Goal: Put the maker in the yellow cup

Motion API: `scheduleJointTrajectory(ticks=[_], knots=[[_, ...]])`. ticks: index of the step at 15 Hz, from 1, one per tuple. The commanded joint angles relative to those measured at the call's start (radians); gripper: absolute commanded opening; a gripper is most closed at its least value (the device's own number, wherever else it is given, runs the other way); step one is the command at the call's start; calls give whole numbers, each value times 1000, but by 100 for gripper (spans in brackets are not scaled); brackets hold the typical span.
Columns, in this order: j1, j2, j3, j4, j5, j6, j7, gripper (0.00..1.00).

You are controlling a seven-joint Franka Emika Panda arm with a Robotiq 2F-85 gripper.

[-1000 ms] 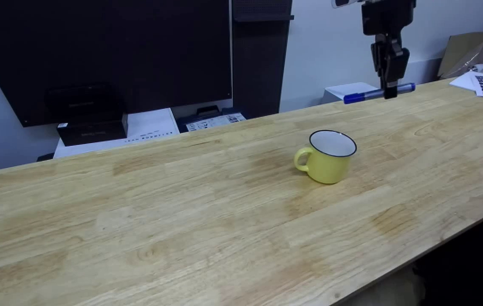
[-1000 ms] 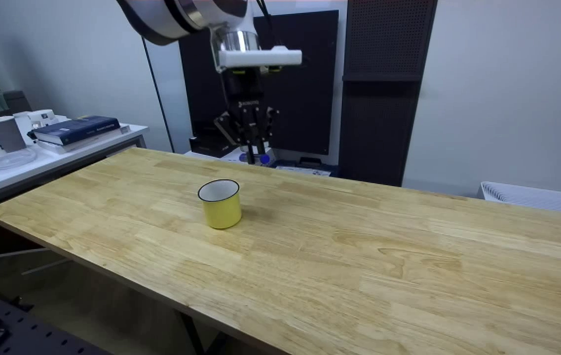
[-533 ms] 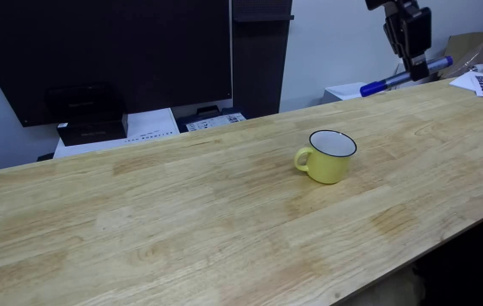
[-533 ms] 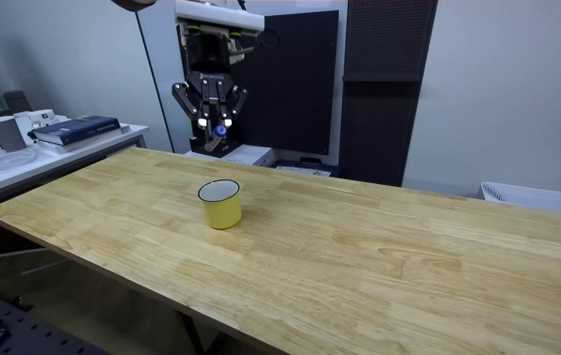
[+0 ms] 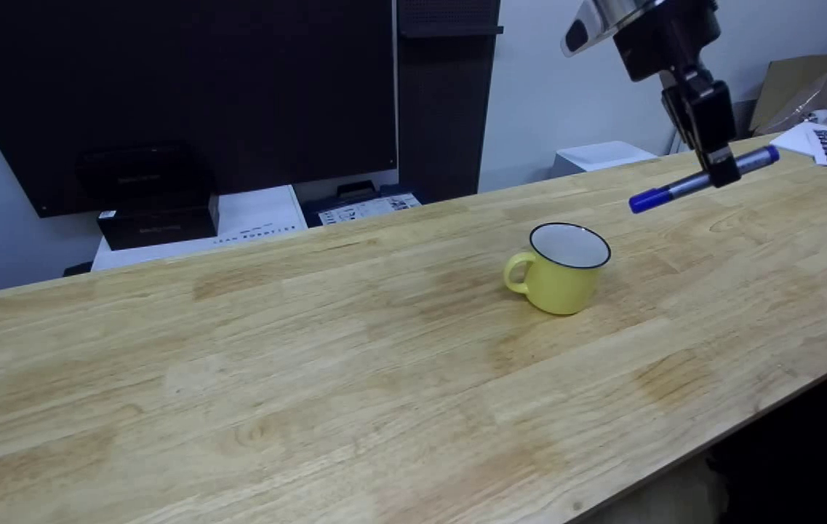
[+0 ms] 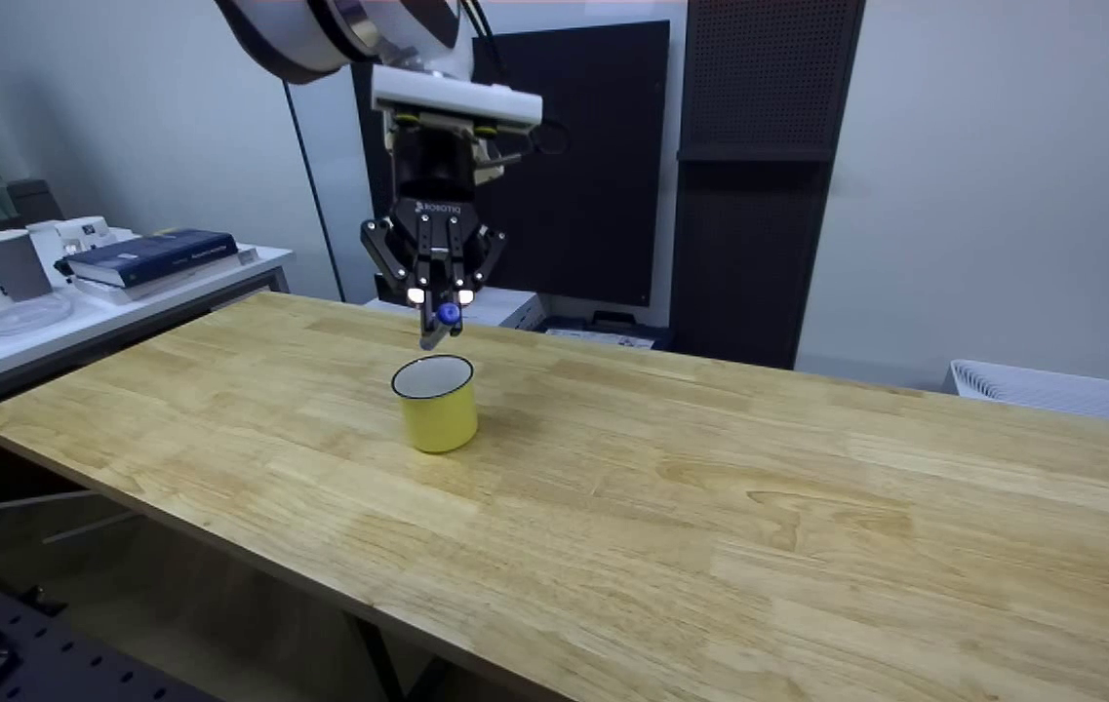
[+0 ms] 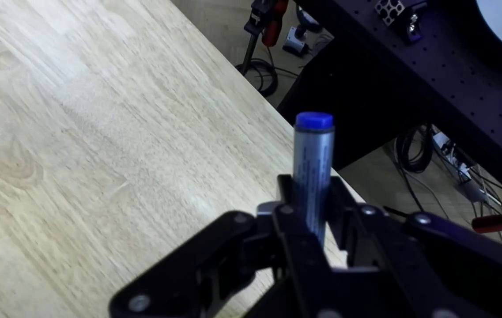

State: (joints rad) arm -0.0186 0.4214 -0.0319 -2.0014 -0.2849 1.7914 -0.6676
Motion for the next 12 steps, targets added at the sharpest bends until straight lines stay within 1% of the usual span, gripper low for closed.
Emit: scheduleJointTrajectory(ticks=[1, 6, 12], knots=[[0, 134, 14, 102, -36, -27, 83, 5], [22, 231, 39, 175, -77, 12, 132, 5], [43, 250, 66, 235, -108, 23, 141, 5]])
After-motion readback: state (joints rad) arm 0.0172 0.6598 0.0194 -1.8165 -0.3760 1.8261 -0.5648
